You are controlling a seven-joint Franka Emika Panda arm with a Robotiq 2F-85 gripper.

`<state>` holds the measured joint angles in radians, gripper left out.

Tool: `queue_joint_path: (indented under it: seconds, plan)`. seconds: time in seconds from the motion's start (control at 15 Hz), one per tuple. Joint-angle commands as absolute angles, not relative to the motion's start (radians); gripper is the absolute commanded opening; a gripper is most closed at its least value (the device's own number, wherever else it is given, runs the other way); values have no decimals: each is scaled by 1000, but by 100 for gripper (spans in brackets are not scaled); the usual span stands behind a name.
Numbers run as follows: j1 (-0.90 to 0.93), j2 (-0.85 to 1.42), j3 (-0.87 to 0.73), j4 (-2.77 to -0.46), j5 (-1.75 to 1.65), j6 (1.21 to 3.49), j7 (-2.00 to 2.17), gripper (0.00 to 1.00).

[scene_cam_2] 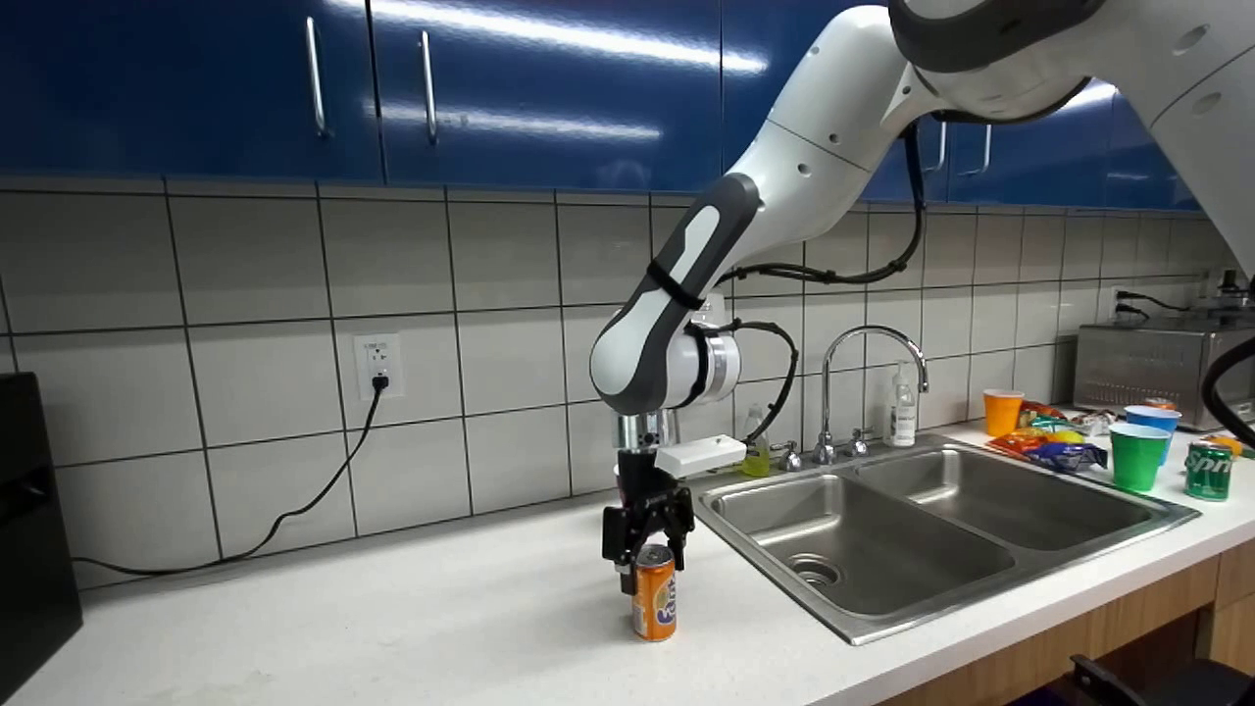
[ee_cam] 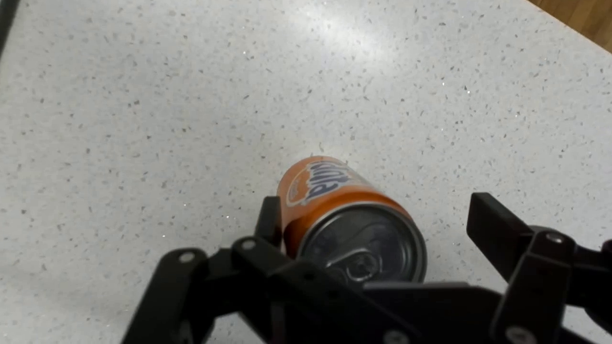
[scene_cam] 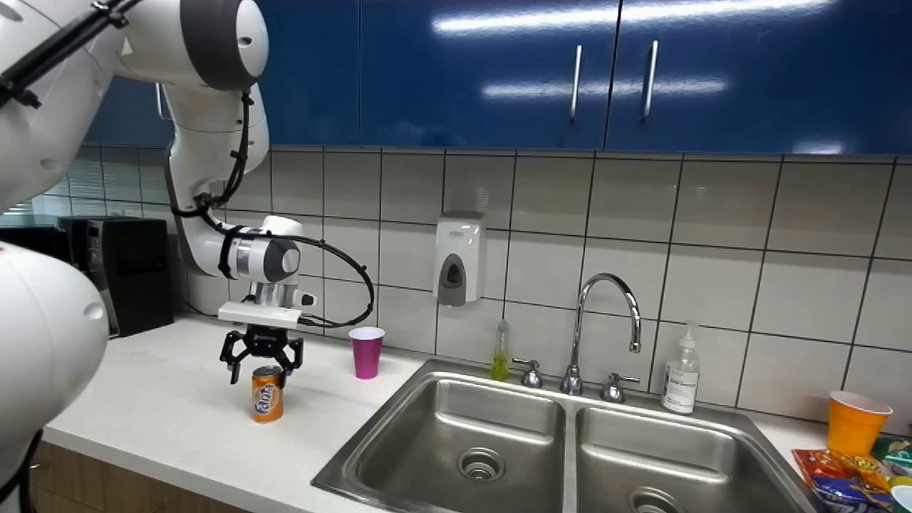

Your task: Put the orange can in the sink on the left.

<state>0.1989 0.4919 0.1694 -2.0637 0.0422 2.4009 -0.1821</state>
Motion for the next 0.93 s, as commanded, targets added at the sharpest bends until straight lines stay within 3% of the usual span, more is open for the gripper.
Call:
queue_joint_path:
  seconds: [0.0, 0.33, 0.4, 0.47, 0.73, 0.87]
  plan:
    - [202, 514, 165, -2033, 13, 2414, -138, 100]
    - [202, 518, 158, -2024, 7, 2417, -126, 100]
    - [202, 517, 157, -2023, 6, 2417, -127, 75]
    - [202, 518, 155, -2021, 4, 2416, -128, 74]
    - [202, 518, 151, -2021, 0, 2417, -126, 42]
    - [201, 518, 151, -2021, 0, 2416, -124, 40]
